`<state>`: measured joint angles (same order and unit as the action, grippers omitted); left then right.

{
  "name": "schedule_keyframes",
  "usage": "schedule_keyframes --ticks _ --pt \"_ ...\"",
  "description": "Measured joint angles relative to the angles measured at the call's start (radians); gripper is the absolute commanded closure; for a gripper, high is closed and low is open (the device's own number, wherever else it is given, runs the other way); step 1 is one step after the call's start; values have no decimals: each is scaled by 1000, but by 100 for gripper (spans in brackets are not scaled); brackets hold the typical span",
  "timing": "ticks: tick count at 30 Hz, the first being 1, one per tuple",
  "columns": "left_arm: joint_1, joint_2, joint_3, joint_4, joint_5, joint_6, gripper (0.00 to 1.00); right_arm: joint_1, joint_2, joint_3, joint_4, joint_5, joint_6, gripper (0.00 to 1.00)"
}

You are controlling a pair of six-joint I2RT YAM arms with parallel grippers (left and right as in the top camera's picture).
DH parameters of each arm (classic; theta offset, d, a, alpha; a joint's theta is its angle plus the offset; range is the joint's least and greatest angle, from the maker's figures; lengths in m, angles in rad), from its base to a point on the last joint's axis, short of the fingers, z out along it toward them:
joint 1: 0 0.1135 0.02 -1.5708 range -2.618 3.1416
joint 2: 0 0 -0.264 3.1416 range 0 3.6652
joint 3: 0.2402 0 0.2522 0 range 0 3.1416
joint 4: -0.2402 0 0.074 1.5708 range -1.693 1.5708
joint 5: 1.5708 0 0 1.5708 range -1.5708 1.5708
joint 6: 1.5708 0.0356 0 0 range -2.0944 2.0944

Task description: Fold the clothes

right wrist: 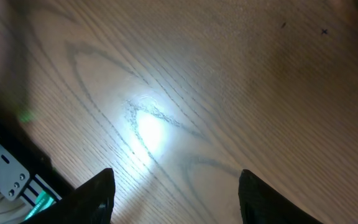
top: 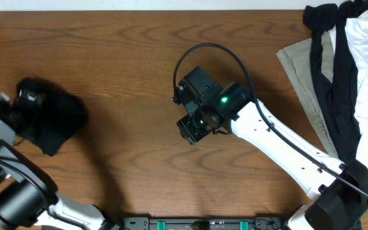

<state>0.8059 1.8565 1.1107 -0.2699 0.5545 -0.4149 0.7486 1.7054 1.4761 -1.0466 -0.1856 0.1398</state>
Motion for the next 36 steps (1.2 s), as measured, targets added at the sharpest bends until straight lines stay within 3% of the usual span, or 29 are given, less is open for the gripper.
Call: schedule_keyframes --ticks 13,20,24,27,30,36 --pt "87 60 25 29 114 0 2 0 0 0 -4 0 0 38" --pt "91 57 23 119 250 0 2 0 0 0 5 0 -5 32" --pt "76 -31 15 135 271 0 2 0 0 0 43 -1 -18 21" --pt "41 -145 14 130 278 8 2 -2 0 0 76 -1 -19 20" --pt "-29 -283 15 97 285 31 2 -20 0 0 109 -3 -5 11" --pt "-267 -445 15 -10 281 113 2 -133 0 0 164 -4 74 1"
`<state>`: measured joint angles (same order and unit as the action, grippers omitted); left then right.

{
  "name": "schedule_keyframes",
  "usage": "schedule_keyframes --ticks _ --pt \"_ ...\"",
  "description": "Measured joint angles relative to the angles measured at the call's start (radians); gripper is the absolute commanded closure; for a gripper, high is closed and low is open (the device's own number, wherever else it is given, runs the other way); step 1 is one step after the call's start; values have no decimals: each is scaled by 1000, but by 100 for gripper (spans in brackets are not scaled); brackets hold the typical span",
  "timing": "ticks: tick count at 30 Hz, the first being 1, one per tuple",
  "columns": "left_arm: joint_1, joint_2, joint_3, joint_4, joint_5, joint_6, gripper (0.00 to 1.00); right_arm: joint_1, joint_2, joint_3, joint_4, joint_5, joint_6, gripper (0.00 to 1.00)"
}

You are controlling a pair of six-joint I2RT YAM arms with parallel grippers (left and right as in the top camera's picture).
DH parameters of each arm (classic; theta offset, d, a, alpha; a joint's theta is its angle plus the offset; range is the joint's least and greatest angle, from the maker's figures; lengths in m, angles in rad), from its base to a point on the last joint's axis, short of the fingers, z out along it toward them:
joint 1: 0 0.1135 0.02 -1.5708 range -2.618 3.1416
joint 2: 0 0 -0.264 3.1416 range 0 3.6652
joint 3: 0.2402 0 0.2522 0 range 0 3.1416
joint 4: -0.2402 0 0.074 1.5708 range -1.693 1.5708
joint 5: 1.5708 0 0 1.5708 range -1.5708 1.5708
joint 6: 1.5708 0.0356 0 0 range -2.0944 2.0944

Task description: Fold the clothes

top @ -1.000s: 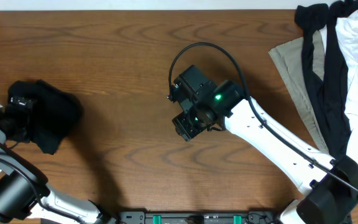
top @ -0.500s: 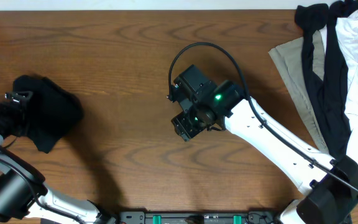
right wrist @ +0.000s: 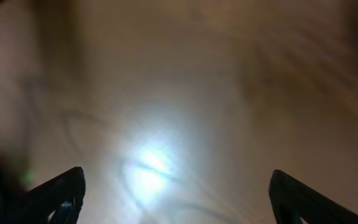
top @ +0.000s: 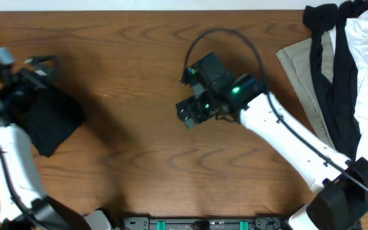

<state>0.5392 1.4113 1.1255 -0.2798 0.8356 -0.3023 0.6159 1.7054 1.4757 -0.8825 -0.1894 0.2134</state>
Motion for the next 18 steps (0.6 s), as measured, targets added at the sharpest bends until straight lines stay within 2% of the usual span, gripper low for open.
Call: schedule_keyframes --ticks 5,9,13,18 --pt "-222 -43 0 -122 -60 93 2 -145 0 0 29 2 32 1" --pt "-350 -46 -2 -272 -216 131 2 -261 0 0 18 4 39 1" --pt "-420 -46 -3 -404 -412 144 2 -355 0 0 -27 5 39 1" --pt "-460 -46 -3 -510 -543 146 2 -427 0 0 -121 6 39 1"
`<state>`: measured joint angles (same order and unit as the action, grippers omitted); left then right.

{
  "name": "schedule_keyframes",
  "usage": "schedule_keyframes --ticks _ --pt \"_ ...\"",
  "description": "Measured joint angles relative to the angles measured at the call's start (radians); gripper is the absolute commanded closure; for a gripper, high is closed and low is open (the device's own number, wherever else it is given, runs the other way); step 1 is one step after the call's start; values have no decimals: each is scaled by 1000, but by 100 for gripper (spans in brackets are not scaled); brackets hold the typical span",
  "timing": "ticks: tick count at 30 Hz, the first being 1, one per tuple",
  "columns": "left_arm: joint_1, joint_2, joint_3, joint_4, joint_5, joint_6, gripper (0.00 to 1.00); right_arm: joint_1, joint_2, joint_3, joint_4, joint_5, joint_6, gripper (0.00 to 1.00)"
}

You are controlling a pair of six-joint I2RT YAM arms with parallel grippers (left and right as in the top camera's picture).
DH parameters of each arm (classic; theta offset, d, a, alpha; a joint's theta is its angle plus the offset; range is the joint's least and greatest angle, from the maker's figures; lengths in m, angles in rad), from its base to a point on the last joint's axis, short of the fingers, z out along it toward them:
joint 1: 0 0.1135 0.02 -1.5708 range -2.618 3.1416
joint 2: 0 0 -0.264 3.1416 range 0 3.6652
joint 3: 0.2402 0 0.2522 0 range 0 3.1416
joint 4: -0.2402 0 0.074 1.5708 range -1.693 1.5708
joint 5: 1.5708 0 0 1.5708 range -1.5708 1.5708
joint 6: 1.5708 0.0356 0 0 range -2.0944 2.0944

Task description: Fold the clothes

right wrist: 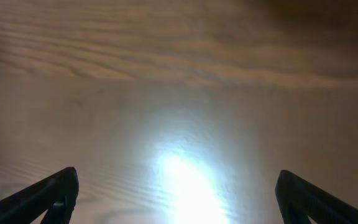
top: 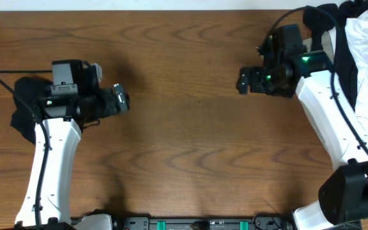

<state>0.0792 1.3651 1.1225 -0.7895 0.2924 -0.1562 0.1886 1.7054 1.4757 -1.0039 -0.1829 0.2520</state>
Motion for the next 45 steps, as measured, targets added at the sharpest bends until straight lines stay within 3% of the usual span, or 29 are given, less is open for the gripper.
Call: schedule_keyframes --ticks 7,15,22,27,34,45 --pt "-82 -10 0 -102 -144 -5 2 -7 -29 -4 -119 54 0 1" --pt "-236 -189 -5 -147 -248 -3 2 63 -330 -40 -84 130 1 1" --pt "-341 -482 -77 -144 -277 13 2 90 -740 -318 100 180 26 1" --pt "-358 -642 -103 -123 -294 58 2 90 -908 -561 165 187 46 1" --pt "-358 -676 -107 -146 -388 83 2 90 -957 -764 165 191 55 1" --pt "-358 -673 -116 -150 -414 86 2 90 -953 -882 164 192 55 1"
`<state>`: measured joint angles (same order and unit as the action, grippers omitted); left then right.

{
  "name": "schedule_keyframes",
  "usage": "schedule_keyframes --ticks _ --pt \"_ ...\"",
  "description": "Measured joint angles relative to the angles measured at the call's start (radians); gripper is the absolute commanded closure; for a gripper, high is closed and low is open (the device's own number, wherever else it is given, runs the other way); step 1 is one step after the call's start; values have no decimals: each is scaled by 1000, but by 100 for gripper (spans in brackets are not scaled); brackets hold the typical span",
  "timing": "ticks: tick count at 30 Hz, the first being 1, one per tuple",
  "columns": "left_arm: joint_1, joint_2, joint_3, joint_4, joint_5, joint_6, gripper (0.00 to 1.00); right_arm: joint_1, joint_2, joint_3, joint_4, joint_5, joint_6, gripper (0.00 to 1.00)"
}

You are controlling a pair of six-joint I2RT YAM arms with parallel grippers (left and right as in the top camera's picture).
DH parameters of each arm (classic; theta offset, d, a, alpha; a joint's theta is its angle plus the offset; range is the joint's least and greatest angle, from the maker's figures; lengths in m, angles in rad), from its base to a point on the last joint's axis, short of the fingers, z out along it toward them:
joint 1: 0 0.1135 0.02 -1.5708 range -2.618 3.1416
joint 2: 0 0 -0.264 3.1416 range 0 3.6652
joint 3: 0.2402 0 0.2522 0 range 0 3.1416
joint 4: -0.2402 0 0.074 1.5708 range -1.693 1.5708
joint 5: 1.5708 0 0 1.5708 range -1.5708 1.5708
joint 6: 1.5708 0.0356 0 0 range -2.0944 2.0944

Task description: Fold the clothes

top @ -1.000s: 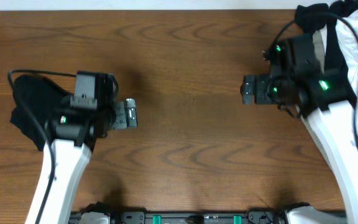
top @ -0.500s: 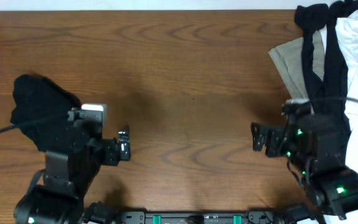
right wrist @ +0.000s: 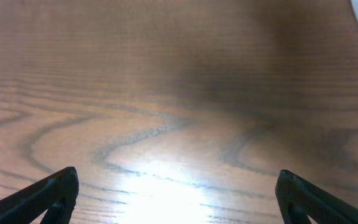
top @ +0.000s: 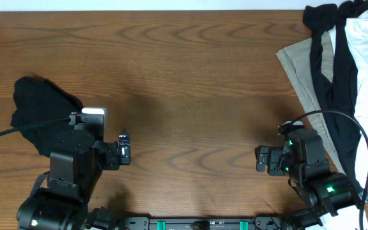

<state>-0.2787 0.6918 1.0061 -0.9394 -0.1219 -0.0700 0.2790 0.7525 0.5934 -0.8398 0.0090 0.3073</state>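
A folded black garment (top: 40,114) lies at the table's left. An unfolded pile sits at the back right: a beige piece (top: 304,67), a black piece (top: 342,70) and a white piece. My left gripper (top: 124,151) is near the front edge, right of the folded garment and apart from it; its fingers look spread, with nothing held. My right gripper (top: 259,160) is at the front right, left of the pile. In the right wrist view the right gripper (right wrist: 178,183) is wide open over bare wood, its fingertips (right wrist: 61,186) at the frame's corners.
The wooden table (top: 190,76) stretches between the folded garment and the pile. Both arm bases and cables stand along the front edge. The beige piece's edge reaches down toward the right arm's cable (top: 337,118).
Both arms have drawn back to the front edge. The right gripper was beside the pile at the back right and the left was mid-left by the black garment. Both are now low and empty.
The left gripper was at the black garment at the far left while the right hovered at the centre, partly open. Then the right had opened wide. Then the left was off the garment and the right near the pile. Now both rest at the front, the garment folded.
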Motion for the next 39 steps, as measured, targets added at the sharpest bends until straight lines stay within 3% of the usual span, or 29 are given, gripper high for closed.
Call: schedule_keyframes --ticks 24,39 --pt "0 0 0 0 -10 0 2 0 -69 -2 -8 0 0 1" --pt "0 0 0 0 -10 0 2 0 -372 -2 -22 46 -36 1"
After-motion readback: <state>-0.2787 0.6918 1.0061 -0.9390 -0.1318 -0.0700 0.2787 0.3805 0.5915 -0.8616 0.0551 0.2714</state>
